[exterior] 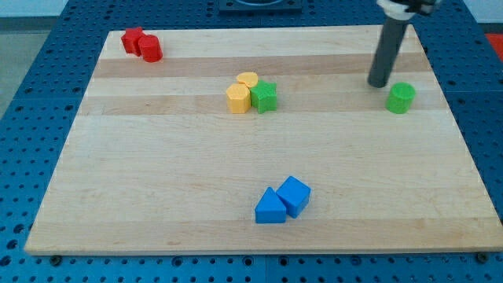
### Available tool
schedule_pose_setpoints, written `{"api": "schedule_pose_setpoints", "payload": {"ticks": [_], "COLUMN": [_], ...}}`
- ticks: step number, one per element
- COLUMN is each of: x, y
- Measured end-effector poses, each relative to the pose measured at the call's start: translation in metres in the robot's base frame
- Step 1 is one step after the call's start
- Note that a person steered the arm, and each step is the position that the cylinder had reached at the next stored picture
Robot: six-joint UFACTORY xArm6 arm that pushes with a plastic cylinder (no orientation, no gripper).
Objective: Move the green circle towards the center
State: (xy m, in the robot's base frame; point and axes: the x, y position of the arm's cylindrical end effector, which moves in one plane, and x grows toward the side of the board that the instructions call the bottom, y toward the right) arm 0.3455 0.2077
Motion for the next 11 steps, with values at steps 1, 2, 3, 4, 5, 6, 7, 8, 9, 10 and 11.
{"api": "schedule_pose_setpoints", "payload": {"ticks": [1, 2, 3, 4, 5, 6, 7, 8, 9, 10, 11], "x": [0.005, 0.031, 0.054, 0.068, 0.089, 0.109, 0.109, 0.106, 0.094, 0.094, 0.094], "y": [0.019, 0.019, 0.020, 0.037, 0.055, 0.060, 0.060, 0.059, 0.052, 0.032, 0.008]}}
